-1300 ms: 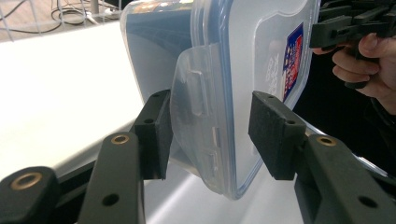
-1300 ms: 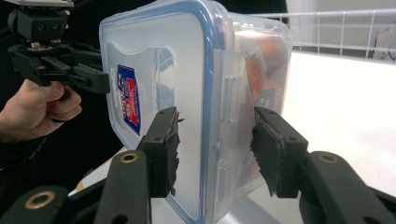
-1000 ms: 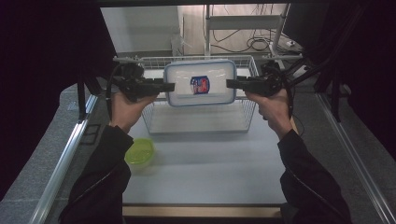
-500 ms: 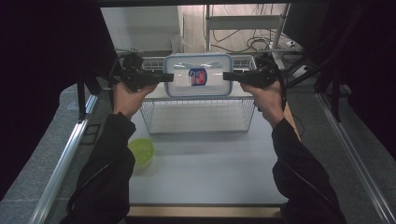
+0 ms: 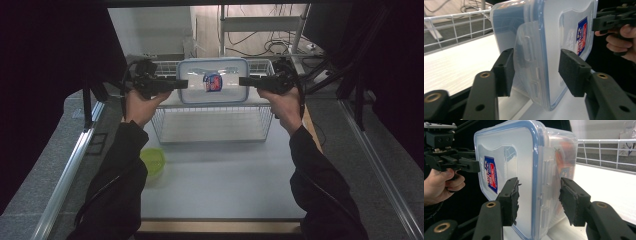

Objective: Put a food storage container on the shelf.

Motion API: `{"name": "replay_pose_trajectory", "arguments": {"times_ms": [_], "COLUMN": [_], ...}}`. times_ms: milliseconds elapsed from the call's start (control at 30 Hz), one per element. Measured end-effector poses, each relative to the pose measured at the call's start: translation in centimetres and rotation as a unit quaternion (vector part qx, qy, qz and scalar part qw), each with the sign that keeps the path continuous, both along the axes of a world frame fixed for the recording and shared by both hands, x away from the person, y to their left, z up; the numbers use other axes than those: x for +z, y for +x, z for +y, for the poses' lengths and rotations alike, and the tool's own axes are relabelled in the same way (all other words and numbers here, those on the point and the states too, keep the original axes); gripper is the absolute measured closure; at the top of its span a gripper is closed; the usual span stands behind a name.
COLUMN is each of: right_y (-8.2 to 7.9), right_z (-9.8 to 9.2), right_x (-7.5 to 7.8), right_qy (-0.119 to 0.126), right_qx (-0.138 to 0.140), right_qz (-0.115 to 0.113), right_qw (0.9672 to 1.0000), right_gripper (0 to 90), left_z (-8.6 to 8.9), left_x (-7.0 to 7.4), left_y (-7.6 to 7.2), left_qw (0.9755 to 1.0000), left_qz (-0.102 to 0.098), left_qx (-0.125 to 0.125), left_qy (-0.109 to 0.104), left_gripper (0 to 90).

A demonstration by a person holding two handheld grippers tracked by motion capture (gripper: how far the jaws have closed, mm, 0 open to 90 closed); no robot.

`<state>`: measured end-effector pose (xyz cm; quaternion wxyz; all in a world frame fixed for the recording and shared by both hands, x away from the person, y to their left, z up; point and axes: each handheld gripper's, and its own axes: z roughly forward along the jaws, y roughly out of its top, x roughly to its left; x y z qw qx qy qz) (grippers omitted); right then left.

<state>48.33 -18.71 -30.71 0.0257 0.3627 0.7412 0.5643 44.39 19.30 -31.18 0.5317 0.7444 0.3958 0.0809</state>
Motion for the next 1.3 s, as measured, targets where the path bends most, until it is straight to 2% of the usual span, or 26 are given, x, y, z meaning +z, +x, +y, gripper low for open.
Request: {"name": "replay_pose_trajectory", "arguments": {"times_ms": [67, 267, 467, 767, 1067, 1300], "right_y": [-0.1, -0.3, -0.6, -0.5, -0.5, -0.2], "right_z": [0.1, 0.5, 1.1, 1.2, 1.3, 1.4], "right_x": [0.1, 0.4, 0.4, 0.3, 0.2, 0.1], "right_qy": [-0.008, -0.032, -0.053, -0.058, -0.061, -0.058], "right_qx": [-0.001, -0.008, -0.021, -0.023, -0.022, -0.025], "right_qz": [-0.003, -0.021, -0.037, -0.040, -0.038, -0.033], "right_qw": [1.0000, 0.9992, 0.9977, 0.9973, 0.9972, 0.9974], "right_gripper": [49.5, 46.2, 42.9, 41.4, 40.0, 38.3], "left_z": [-0.3, -1.0, -1.3, -1.7, -1.6, -1.5], "left_x": [0.0, 0.1, 0.0, -0.1, -0.5, -0.7], "left_y": [-0.1, -0.2, -0.3, -0.1, 0.0, 0.4], "left_qw": [0.9999, 0.9991, 0.9987, 0.9974, 0.9977, 0.9985], "left_qz": [-0.012, -0.025, -0.027, -0.034, -0.028, -0.019], "left_qx": [0.005, 0.011, 0.017, 0.019, 0.021, 0.018], "left_qy": [0.011, 0.033, 0.039, 0.060, 0.058, 0.049], "left_gripper": [43.5, 39.7, 37.6, 32.1, 30.5, 29.5]}}
